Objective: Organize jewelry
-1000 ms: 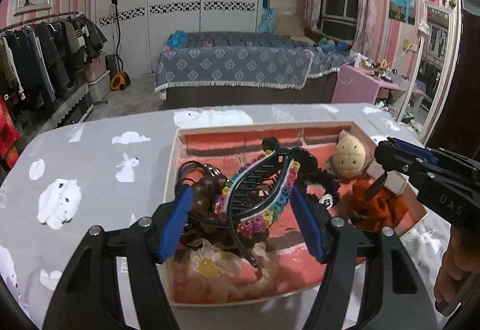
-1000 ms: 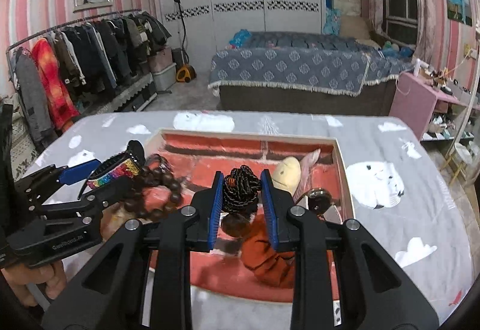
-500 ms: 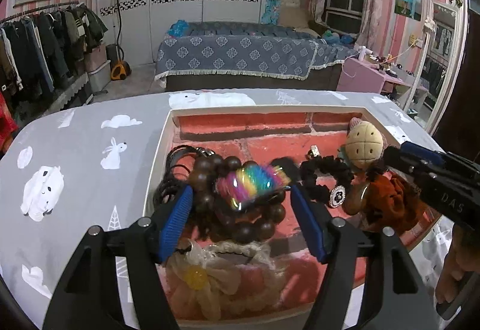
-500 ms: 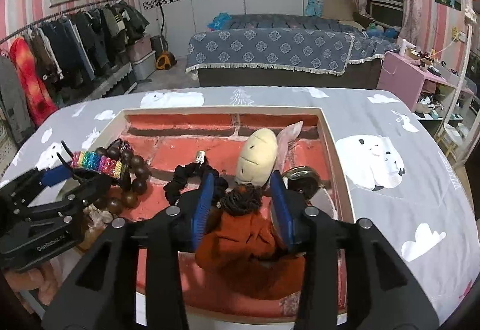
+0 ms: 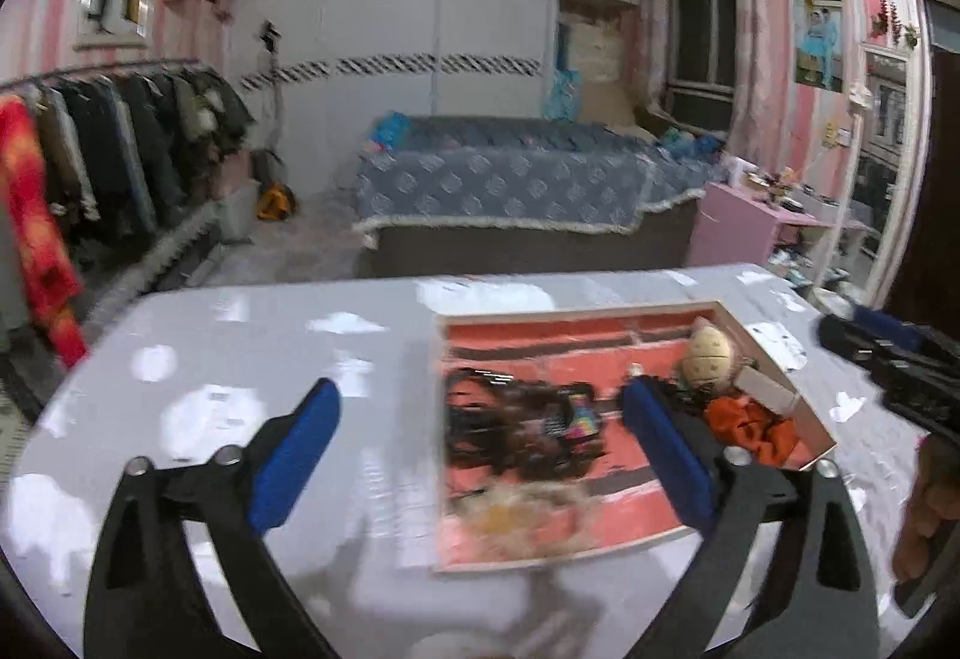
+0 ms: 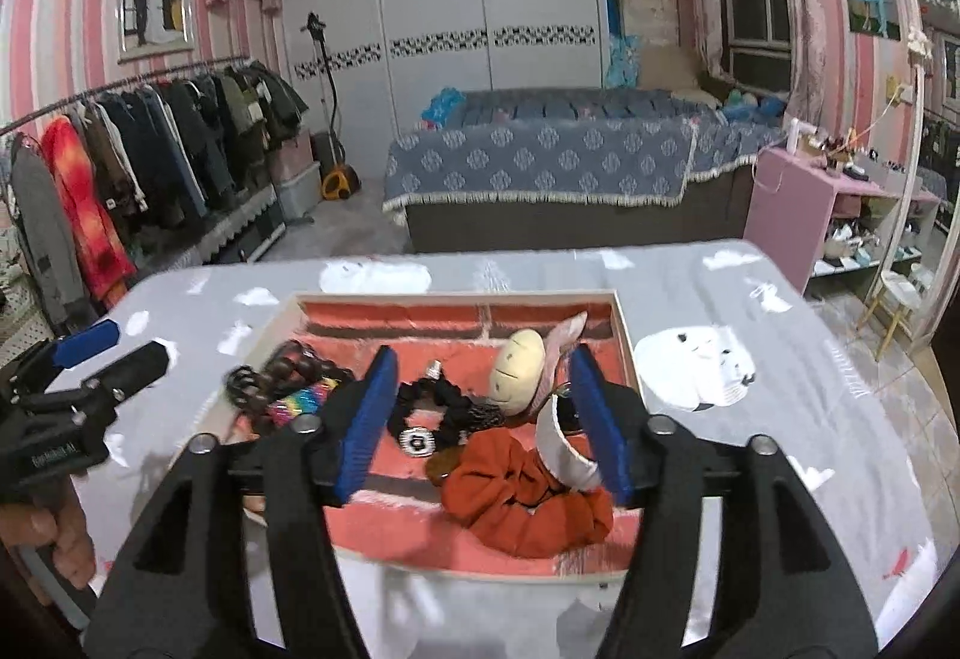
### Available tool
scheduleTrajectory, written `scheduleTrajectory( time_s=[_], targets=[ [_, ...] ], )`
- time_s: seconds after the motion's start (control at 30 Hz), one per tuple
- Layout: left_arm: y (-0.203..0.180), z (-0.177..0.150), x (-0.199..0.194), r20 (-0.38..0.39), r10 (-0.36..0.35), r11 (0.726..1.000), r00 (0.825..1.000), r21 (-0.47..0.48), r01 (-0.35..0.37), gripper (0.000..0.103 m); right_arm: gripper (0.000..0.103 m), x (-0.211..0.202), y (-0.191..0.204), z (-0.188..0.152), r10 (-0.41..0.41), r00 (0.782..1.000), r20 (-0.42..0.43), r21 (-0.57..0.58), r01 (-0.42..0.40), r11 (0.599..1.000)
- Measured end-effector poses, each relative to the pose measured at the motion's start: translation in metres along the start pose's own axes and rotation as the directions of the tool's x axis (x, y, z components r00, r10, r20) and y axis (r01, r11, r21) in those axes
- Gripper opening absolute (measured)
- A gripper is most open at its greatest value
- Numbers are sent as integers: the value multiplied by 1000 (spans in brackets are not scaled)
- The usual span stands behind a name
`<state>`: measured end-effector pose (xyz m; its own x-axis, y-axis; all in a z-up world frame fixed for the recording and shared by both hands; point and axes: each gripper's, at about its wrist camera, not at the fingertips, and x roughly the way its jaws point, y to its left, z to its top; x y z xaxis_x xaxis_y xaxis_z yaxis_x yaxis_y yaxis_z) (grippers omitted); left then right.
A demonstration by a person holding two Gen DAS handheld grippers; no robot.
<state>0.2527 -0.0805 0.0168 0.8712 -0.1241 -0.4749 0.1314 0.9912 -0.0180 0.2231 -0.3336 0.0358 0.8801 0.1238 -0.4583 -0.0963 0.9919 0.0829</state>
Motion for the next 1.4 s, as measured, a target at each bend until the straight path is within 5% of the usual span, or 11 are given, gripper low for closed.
scheduleTrajectory(
  time_s=[0.1, 0.4, 0.67, 0.93, 1.4],
  targets=[
    [18, -9, -33, 34, 50, 999, 998, -4, -50, 98, 82, -32, 8, -3, 1, 999, 44, -16, -1, 1000],
    [69, -57, -105, 82, 110, 993, 991, -43, -107, 99, 88, -113, 24, -46, 14, 997, 74, -76, -8, 997],
    [77, -92, -151, 80, 179, 983, 981, -49, -176, 99, 89, -156, 36, -89, -1, 999, 48, -65, 4, 998],
    [65, -111, -176, 105, 216, 976, 971, -16, -216, 99, 90, -173, 33, -100, -19, 998, 54, -35, 21, 999],
    [72, -118, -170, 59, 192, 981, 980, -23, -191, 99, 92, -162, 36, -105, -19, 999, 34, -49, 20, 999]
  ],
)
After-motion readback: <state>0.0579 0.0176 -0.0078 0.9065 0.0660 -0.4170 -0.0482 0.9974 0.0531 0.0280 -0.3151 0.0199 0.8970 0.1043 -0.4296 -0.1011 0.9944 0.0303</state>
